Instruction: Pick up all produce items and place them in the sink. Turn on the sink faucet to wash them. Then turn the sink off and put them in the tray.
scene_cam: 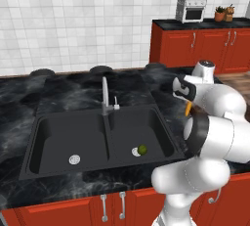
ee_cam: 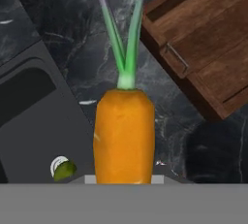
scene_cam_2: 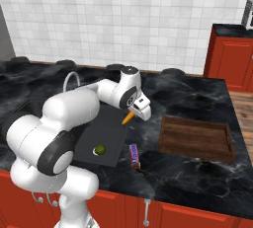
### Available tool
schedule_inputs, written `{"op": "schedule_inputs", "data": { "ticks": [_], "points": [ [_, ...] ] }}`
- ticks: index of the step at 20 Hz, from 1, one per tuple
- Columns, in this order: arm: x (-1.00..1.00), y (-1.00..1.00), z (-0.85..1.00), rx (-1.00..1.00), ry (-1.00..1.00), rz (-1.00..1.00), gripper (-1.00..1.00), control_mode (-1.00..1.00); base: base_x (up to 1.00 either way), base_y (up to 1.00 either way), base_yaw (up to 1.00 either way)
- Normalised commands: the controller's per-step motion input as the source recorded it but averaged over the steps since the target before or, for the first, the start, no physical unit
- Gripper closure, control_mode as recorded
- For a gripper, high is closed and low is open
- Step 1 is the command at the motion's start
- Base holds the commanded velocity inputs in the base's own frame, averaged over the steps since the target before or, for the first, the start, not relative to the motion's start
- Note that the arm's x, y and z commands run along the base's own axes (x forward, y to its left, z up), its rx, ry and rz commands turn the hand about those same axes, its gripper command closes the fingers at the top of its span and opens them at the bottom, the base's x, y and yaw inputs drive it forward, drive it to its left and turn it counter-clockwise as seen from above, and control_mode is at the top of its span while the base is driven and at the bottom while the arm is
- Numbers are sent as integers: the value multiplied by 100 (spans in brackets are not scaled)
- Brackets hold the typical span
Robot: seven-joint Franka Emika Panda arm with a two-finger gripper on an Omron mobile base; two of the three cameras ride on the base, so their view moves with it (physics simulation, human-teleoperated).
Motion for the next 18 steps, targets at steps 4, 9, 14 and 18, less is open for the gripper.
{"op": "schedule_inputs", "data": {
  "ticks": [4,9,14,18],
  "points": [
    [0,-54,13,-2,0,-6,100,-100,0,0,0],
    [0,-54,13,-1,0,-6,100,-100,0,0,0],
    [0,-53,9,0,0,-7,100,-100,0,0,0],
    [0,-52,3,0,0,-8,100,-100,0,0,0]
  ]
}}
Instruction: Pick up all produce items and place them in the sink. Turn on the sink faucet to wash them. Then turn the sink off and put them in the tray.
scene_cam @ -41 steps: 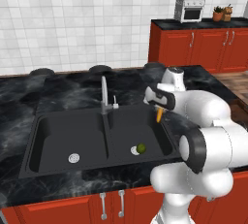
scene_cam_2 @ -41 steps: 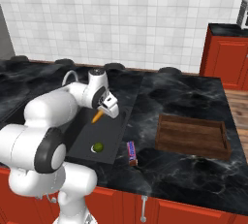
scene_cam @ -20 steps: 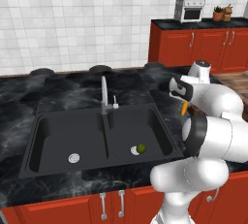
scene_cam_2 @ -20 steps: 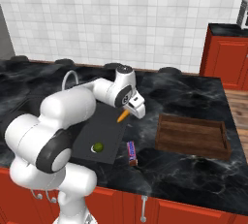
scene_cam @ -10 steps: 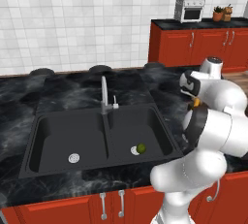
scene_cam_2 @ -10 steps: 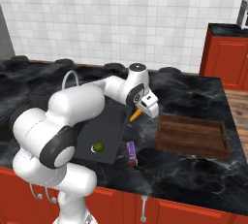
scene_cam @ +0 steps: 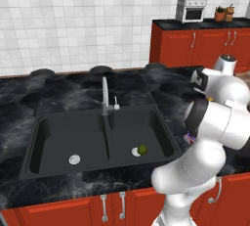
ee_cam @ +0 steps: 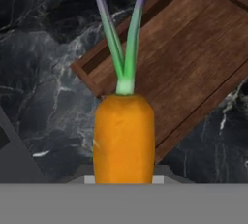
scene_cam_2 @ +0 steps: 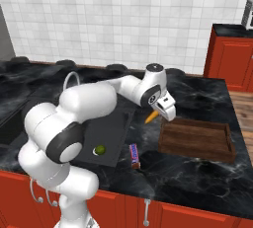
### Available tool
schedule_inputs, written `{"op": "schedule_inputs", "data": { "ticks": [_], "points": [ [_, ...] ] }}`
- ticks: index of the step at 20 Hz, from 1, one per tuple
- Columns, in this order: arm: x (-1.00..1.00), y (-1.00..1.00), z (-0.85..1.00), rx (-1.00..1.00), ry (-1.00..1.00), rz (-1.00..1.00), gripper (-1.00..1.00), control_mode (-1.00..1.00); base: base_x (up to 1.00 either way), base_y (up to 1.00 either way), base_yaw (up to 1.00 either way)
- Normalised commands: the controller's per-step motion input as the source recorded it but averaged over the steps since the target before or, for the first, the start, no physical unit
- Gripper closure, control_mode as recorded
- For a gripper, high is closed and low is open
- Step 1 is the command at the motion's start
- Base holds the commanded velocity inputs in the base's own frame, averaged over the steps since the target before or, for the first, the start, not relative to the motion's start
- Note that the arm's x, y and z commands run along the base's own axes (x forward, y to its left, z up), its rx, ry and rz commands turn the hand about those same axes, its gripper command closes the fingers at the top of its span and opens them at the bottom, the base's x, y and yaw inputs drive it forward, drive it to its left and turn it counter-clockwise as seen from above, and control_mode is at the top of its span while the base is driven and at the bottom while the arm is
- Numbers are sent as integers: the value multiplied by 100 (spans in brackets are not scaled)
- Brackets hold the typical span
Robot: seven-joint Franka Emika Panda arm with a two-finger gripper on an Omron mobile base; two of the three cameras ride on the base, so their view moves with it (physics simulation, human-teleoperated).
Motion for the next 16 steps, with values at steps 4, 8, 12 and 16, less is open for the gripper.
{"op": "schedule_inputs", "data": {
  "ticks": [4,8,12,16],
  "points": [
    [0,-53,0,0,1,-9,100,-100,0,0,0],
    [0,-51,0,0,2,-10,100,-100,0,0,0],
    [0,-52,0,0,2,-10,100,-100,0,0,0],
    [0,-51,-14,0,1,-11,100,-100,0,0,0]
  ]
}}
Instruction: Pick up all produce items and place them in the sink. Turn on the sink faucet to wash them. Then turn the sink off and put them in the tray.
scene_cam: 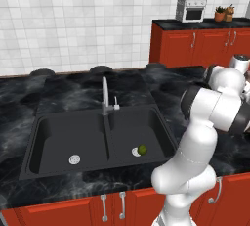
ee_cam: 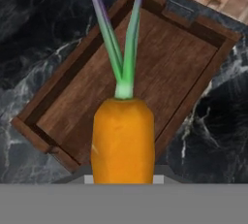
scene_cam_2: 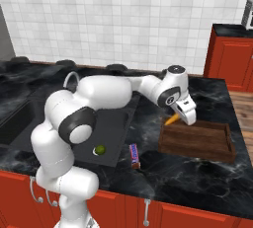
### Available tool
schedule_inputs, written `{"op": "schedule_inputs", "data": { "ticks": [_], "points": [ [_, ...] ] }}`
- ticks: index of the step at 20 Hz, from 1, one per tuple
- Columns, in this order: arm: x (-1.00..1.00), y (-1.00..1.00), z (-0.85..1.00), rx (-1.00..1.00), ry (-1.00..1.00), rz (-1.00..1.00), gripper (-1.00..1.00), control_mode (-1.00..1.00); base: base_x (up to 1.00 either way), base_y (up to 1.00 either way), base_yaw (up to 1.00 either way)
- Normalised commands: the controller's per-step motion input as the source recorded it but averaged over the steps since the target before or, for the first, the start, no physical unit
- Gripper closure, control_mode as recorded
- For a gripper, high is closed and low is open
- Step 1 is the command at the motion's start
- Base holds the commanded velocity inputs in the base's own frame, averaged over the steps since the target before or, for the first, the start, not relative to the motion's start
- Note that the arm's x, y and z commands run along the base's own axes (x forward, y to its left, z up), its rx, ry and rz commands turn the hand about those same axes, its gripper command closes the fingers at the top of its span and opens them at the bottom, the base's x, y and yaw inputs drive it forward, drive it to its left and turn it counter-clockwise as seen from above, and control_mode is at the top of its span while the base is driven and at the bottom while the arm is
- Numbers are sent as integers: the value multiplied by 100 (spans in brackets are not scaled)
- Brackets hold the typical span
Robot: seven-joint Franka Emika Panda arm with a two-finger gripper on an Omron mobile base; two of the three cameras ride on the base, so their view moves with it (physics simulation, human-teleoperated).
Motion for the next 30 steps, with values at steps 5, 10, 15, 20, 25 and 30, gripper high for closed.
{"op": "schedule_inputs", "data": {
  "ticks": [5,10,15,20,25,30],
  "points": [
    [0,-48,-35,0,1,-11,100,-100,0,0,0],
    [0,-34,-44,0,0,-11,100,-100,0,0,0],
    [0,-34,-36,2,0,-12,100,-100,0,0,0],
    [0,-24,-23,3,1,-11,100,-100,0,0,0],
    [4,0,-13,5,0,0,100,-100,0,0,0],
    [5,0,-21,3,2,0,100,-100,0,0,0]
  ]
}}
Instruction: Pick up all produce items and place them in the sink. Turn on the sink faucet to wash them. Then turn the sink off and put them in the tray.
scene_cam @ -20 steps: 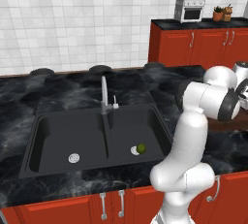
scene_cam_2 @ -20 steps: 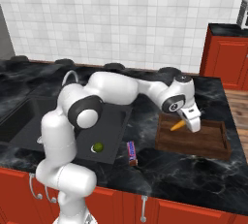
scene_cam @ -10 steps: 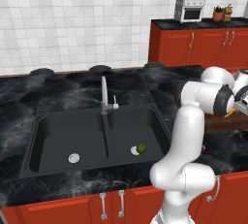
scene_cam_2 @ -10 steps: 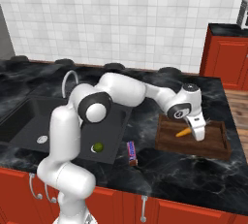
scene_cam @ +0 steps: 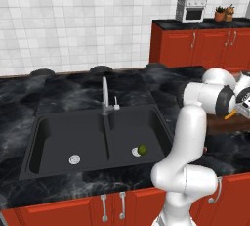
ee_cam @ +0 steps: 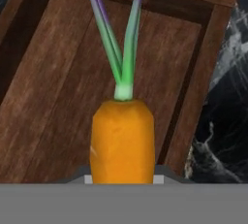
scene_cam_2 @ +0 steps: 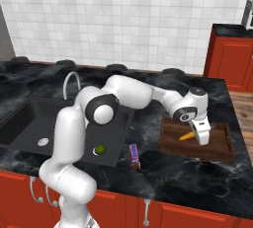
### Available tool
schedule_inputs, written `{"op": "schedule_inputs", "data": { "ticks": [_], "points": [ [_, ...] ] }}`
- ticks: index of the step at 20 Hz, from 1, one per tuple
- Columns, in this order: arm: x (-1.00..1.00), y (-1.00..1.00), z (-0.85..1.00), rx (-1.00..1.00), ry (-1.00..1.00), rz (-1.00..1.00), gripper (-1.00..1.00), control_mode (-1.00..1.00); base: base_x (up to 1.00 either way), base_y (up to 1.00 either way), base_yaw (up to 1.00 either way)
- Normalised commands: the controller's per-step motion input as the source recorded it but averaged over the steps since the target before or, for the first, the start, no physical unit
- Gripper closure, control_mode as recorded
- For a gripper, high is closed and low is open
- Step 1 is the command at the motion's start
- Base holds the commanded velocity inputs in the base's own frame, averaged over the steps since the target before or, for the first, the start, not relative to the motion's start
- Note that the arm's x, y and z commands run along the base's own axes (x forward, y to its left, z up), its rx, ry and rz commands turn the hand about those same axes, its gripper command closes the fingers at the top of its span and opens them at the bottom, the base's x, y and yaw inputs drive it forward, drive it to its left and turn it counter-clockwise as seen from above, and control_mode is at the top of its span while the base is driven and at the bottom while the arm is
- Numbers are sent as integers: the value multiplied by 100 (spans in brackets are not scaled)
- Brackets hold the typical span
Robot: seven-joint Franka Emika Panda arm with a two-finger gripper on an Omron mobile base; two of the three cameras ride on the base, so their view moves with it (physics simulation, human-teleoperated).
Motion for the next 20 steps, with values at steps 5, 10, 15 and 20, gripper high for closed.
{"op": "schedule_inputs", "data": {
  "ticks": [5,10,15,20],
  "points": [
    [2,0,-25,1,4,0,100,-100,0,0,0],
    [6,0,-22,0,4,0,100,-100,0,0,0],
    [16,1,-23,0,4,0,-100,-100,0,0,0],
    [14,1,-17,2,1,0,-100,-100,0,0,0]
  ]
}}
